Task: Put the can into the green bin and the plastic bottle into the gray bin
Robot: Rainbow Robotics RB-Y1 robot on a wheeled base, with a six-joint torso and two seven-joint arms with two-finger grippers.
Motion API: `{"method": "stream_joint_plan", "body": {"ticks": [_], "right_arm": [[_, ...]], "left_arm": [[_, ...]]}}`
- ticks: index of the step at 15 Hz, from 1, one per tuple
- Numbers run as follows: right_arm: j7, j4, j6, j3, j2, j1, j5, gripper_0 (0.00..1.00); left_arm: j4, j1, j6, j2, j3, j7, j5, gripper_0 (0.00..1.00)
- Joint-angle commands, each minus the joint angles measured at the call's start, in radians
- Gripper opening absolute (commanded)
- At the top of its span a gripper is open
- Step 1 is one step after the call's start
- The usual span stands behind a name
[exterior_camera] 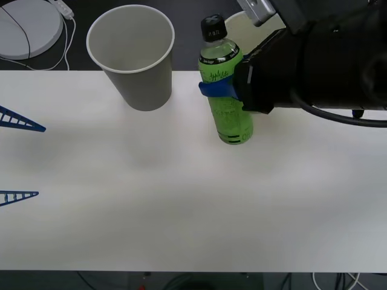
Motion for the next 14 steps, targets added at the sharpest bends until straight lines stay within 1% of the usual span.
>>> {"method": "stream_joint_plan", "body": {"ticks": [1, 4, 7, 10, 14], "right_arm": [[-0.014, 0.096, 0.032, 0.054, 0.052, -0.095, 0.002, 0.0], [-0.024, 0.227, 0.034, 0.117, 0.11, -0.205, 0.01, 0.0], [-0.031, 0.33, 0.098, 0.147, 0.161, -0.305, 0.002, 0.0], [-0.051, 0.46, 0.14, 0.218, 0.204, -0.426, -0.008, 0.0], [-0.082, 0.618, 0.183, 0.268, 0.274, -0.546, -0.022, 0.0]], "left_arm": [[0.0, 0.0, 0.0, 0.0, 0.0, 0.0, 0.0, 1.0], [0.0, 0.0, 0.0, 0.0, 0.0, 0.0, 0.0, 1.0], [0.0, 0.0, 0.0, 0.0, 0.0, 0.0, 0.0, 1.0], [0.0, 0.0, 0.0, 0.0, 0.0, 0.0, 0.0, 1.0], [0.0, 0.0, 0.0, 0.0, 0.0, 0.0, 0.0, 1.0]]}}
